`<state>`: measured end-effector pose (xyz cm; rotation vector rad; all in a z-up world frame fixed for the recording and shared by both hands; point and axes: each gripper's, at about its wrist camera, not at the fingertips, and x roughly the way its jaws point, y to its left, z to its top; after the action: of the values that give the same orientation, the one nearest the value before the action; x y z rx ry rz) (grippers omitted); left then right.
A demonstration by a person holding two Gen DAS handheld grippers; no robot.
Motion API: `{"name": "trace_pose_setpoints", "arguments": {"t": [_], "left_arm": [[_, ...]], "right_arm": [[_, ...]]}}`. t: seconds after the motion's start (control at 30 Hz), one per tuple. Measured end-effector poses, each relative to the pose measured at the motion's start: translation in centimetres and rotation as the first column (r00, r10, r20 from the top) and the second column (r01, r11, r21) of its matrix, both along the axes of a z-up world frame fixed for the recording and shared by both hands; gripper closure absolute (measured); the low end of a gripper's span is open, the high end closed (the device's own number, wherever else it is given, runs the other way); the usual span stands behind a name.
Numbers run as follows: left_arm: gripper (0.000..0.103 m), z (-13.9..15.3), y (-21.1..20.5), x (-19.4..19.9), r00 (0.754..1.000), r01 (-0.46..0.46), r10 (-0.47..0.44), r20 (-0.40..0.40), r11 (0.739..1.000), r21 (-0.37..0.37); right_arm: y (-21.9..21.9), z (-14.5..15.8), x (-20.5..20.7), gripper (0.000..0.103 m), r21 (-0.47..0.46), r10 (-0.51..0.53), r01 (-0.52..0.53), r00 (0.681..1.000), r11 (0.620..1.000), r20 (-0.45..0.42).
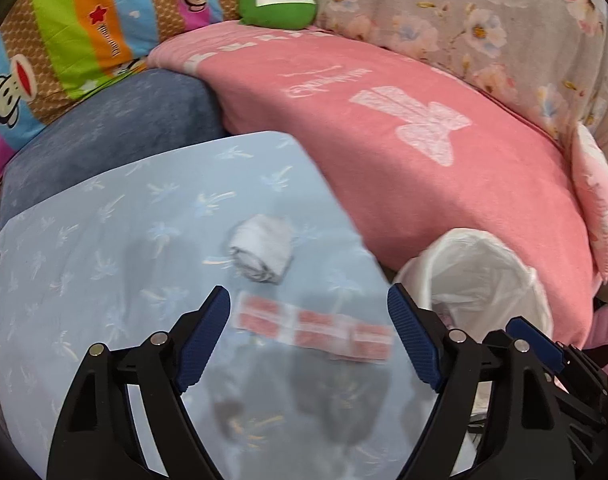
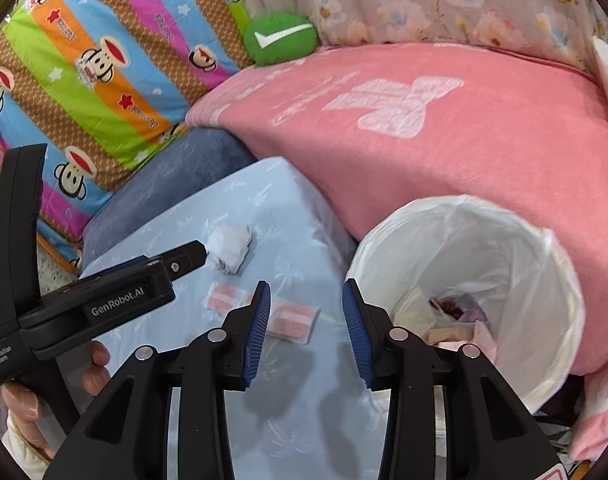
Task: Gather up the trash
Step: 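Move both open grippers back to the white sock and striped bag, then grasp the white rolled sock with the left gripper while the right grasps the pink-striped bag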
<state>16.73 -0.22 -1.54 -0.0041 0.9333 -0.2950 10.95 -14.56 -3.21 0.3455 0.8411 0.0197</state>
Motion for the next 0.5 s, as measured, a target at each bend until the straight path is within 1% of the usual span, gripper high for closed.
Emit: {"name": "trace_pose_setpoints", "arguments": {"t": [0.1,0.17,0.3,0.37,0.43,0.5], "left_arm": [[0.024,-1.1,1.4,0.9,0.999,-0.027,0.027,-0.025,1.0,0.0],[0.018,-1.8,2.1,1.5,0.999,-0.042,0.042,-0.03,0.999,0.008],[0.014,-3.0,2.5,2.7,0.998,-0.052,0.052,-0.035,0.999,0.014],[0.013,-3.6,2.5,3.4,0.998,-0.049,0.05,-0.045,0.999,0.013],[0.013,-4.3,2.3,4.3,0.997,-0.049,0.05,-0.059,0.999,0.014],[0.013,-5.0,2.2,5.2,0.996,-0.052,0.053,-0.068,0.999,0.011]], "right_arm": [[1.5,-1.8,1.2,0.065,0.002,0.025,-0.025,0.999,1.0,-0.035],[2.2,-3.1,1.9,0.065,0.004,0.035,-0.035,0.998,0.999,-0.059],[3.3,-5.4,3.6,0.065,0.005,0.048,-0.048,0.993,0.999,-0.107],[3.5,-6.4,4.3,0.061,0.002,0.049,-0.049,0.991,0.999,-0.127],[3.7,-7.1,5.0,0.052,-0.002,0.045,-0.046,0.99,0.999,-0.136],[3.7,-7.6,5.5,0.049,-0.005,0.042,-0.043,0.989,0.999,-0.144]]}}
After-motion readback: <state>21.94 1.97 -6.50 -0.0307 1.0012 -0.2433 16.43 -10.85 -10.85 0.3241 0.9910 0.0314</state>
